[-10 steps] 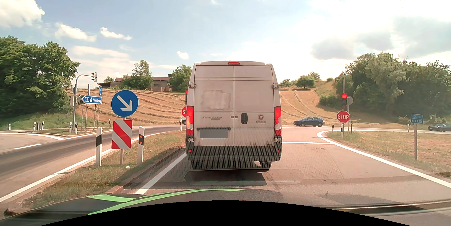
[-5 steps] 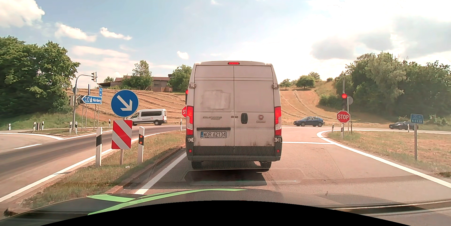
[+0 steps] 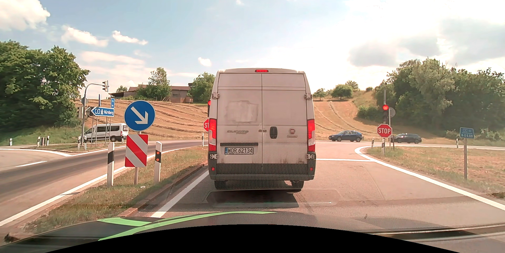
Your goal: Follow the waypoints while adhering to traffic rules and regulations
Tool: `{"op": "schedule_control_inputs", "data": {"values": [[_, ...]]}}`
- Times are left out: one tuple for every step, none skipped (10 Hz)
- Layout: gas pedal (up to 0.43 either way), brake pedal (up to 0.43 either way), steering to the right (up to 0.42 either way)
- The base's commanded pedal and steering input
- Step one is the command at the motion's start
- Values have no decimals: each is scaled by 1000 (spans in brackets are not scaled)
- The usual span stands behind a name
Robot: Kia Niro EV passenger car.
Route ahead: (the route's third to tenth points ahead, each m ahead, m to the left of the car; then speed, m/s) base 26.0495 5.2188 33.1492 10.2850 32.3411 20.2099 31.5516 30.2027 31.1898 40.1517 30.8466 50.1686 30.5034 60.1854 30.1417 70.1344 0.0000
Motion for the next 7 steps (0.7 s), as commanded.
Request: {"op": "schedule_control_inputs", "data": {"values": [[0, 335, -2], [0, 335, -2], [0, 335, -1], [0, 335, -2], [0, 335, -2], [0, 335, -2], [0, 335, -2]]}}
